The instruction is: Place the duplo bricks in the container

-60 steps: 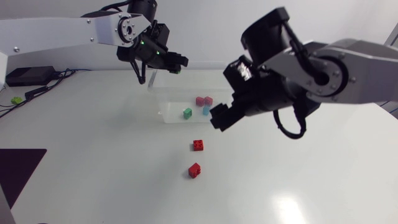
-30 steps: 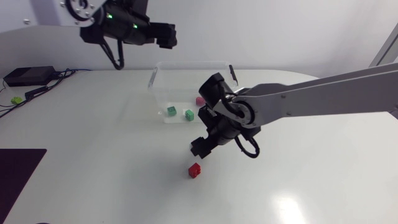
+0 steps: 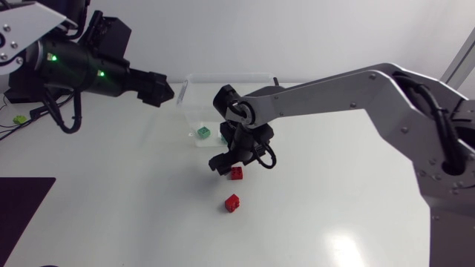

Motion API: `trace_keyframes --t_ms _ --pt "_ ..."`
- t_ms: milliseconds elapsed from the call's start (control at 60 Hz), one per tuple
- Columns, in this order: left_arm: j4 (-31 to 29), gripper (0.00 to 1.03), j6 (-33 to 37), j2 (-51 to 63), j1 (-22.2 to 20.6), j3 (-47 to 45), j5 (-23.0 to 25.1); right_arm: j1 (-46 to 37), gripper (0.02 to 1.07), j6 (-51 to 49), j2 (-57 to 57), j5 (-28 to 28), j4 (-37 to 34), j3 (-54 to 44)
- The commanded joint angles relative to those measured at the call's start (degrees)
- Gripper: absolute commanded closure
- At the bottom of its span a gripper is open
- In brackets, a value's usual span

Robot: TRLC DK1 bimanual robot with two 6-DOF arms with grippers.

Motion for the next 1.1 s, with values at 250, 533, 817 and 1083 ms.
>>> trace_keyframes --t_ms 250,533,817,1083 --pt "-1.7 0.09 2.8 -6.1 0.2 -7.9 1.1 -1.1 0.57 4.0 6.3 0.9 -4.5 4.6" --pt "-4.9 0.09 6.5 -8.1 -3.8 -15.1 2.1 -2.0 0.83 3.7 4.5 0.9 -0.9 0.5" --pt "-2.0 0.09 5.1 4.8 -17.6 -19.4 2.2 -4.2 0.83 1.8 -16.2 1.8 1.1 -13.4" --pt "1.4 0.09 3.1 19.8 -21.9 -12.3 2.1 -10.0 0.83 0.0 -30.4 1.3 -0.1 -16.9"
